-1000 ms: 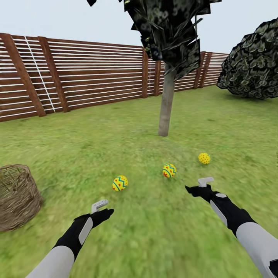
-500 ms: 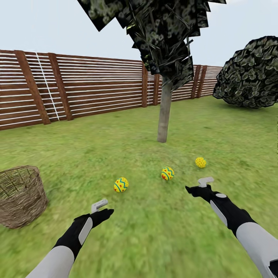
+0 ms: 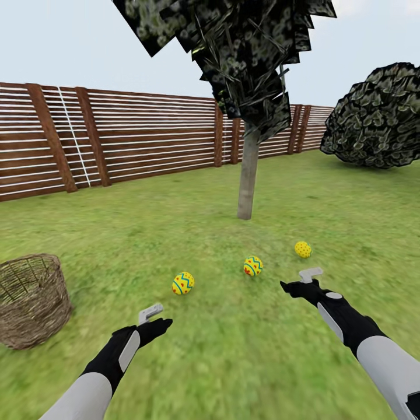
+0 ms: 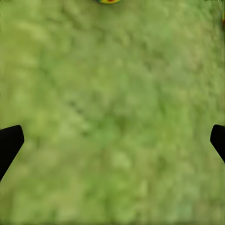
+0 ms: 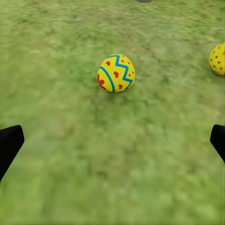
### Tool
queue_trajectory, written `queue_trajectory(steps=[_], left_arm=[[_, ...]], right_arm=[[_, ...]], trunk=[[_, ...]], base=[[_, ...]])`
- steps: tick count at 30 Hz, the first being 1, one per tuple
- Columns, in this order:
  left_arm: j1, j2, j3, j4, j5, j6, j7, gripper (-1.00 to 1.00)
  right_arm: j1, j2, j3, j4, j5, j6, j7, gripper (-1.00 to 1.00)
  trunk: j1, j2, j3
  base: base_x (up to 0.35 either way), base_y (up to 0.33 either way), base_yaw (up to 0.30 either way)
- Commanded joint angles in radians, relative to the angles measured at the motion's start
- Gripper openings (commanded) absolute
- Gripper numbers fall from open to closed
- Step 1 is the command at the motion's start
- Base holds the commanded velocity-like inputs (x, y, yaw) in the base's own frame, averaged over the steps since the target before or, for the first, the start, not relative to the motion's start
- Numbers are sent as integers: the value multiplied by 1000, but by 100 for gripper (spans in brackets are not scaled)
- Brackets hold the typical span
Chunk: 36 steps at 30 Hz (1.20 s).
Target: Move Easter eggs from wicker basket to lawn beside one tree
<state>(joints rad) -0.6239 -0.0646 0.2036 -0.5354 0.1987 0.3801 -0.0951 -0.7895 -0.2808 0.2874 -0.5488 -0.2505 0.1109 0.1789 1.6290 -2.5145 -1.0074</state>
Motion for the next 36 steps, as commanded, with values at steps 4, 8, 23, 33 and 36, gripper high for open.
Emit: queue_trajectory(steps=[4,8,23,33,36], left_arm=[[0,-2,8,-2,4,8,-5,100],[0,-2,8,-2,4,8,-4,100],[0,-1,9,-1,3,10,-8,100],[0,-2,8,21,1,11,2,100],[0,-2,8,22,1,11,0,100]], right_arm=[[-1,0,6,-1,-10,6,-1,100],[-1,7,6,0,-10,6,-2,100],[-1,57,6,23,4,8,-43,100],[-1,65,5,26,7,9,-47,100],[-1,65,5,26,7,9,-47,100]], trunk=[[0,0,6],[0,0,12],[0,0,37],[-5,2,93],[-6,3,109]], base=[[0,0,0],[0,0,0],[0,0,0],[0,0,0],[0,0,0]])
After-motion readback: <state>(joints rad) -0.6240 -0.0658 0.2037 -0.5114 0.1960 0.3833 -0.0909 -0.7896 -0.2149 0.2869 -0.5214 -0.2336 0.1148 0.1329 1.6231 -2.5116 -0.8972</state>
